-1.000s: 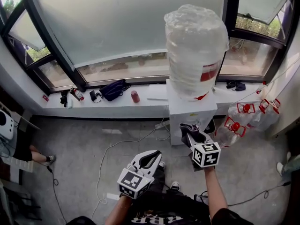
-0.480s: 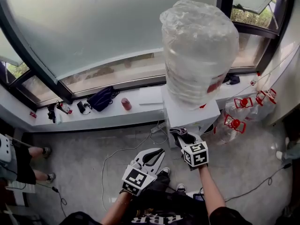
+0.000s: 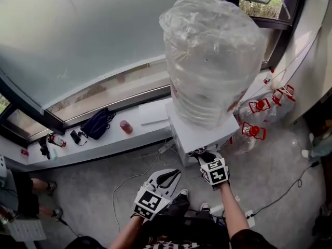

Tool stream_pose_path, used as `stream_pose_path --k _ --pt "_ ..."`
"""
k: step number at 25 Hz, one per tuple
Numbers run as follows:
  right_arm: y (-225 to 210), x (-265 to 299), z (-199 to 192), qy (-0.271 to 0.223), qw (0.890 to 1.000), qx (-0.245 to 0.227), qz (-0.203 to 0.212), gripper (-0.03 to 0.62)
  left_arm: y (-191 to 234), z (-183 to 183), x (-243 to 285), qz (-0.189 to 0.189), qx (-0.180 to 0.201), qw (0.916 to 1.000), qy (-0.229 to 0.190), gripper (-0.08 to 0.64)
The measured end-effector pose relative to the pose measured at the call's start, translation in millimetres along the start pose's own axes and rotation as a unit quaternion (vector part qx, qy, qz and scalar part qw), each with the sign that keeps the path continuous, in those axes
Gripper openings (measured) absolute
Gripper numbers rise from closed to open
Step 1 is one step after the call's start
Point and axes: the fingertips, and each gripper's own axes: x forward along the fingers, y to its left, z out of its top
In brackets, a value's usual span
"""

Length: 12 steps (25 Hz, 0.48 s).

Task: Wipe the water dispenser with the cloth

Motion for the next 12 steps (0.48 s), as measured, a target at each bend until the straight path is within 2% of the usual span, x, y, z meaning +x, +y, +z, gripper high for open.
stream_pose_path --k 6,12 --pt "-59.8 -5.7 -8.4 0.006 0.998 0.034 -0.059 0.104 8.9 3.8 14.2 -0.026 0.015 0.9996 0.004 0.020" --pt "-118.0 -13.9 -14.2 0.016 0.994 0.034 -0.102 0.106 6.3 4.1 22.5 -0.034 0.008 0.9994 0.003 0.020"
